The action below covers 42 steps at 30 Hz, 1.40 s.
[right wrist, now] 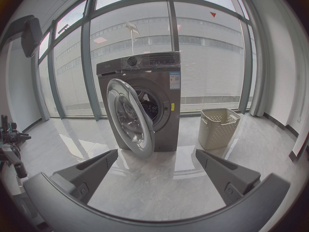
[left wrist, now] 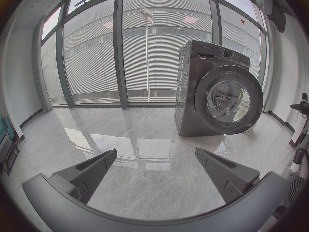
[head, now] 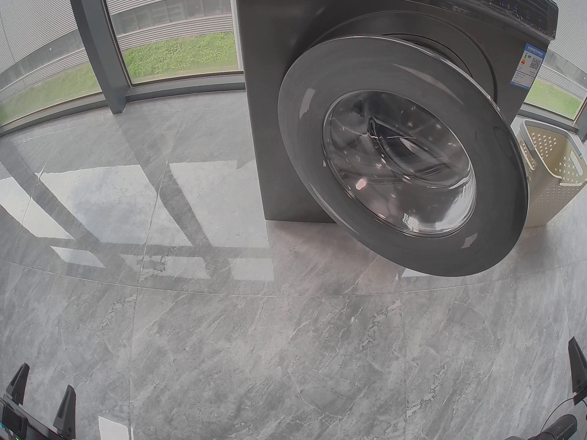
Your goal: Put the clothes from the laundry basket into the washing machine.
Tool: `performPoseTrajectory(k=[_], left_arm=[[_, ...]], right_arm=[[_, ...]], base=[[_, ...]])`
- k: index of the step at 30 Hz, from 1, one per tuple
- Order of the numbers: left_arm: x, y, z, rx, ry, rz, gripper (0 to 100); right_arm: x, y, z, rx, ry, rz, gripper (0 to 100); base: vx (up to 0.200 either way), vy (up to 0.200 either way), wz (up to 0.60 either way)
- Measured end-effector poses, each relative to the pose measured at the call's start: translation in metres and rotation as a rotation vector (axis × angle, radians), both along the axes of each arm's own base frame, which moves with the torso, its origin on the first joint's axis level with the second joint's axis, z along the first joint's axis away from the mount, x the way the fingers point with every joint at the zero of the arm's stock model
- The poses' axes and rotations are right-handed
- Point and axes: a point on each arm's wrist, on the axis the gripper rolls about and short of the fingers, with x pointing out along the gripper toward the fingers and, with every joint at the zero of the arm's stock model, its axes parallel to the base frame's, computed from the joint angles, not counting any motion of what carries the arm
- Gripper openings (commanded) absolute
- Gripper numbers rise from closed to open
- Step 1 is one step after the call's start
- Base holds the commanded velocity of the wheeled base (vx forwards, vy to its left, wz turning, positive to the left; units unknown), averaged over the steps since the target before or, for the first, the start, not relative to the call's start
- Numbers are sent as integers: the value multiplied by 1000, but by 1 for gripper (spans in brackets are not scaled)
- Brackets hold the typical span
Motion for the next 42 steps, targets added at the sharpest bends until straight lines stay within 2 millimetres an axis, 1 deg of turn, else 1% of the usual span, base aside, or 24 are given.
performPoseTrajectory(k=[4, 6, 10, 14, 21, 24, 27, 32, 33, 42], left_arm=[[0, 0, 0, 3, 0, -4, 100], [0, 0, 0, 4, -1, -5, 100], [0, 0, 0, 5, 0, -7, 100], [0, 0, 0, 7, 0, -9, 100], [0, 0, 0, 11, 1, -11, 100], [0, 0, 0, 12, 1, -12, 100], [0, 0, 0, 11, 1, -13, 100], [0, 0, 0, 11, 1, -13, 100], [0, 0, 0, 11, 1, -12, 100], [0, 0, 0, 11, 2, -13, 100]], right_arm=[[16, 1, 16, 0, 57, 39, 100], [28, 1, 24, 0, 90, 59, 100], [57, 3, 36, 2, 160, 106, 100], [88, 6, 44, 8, 225, 159, 100], [142, 18, 61, 42, 262, 234, 100], [158, 25, 64, 52, 284, 274, 100], [168, 35, 65, 61, 308, 324, 100], [177, 50, 63, 60, 344, 398, 100], [179, 52, 64, 59, 346, 405, 100], [203, 62, 67, 56, 342, 410, 100]], base=[[0, -200, 0], [0, -200, 0], [0, -200, 0], [0, -200, 0], [0, -200, 0], [0, 0, 0], [0, 0, 0], [200, 0, 0], [200, 0, 0], [0, 0, 0]])
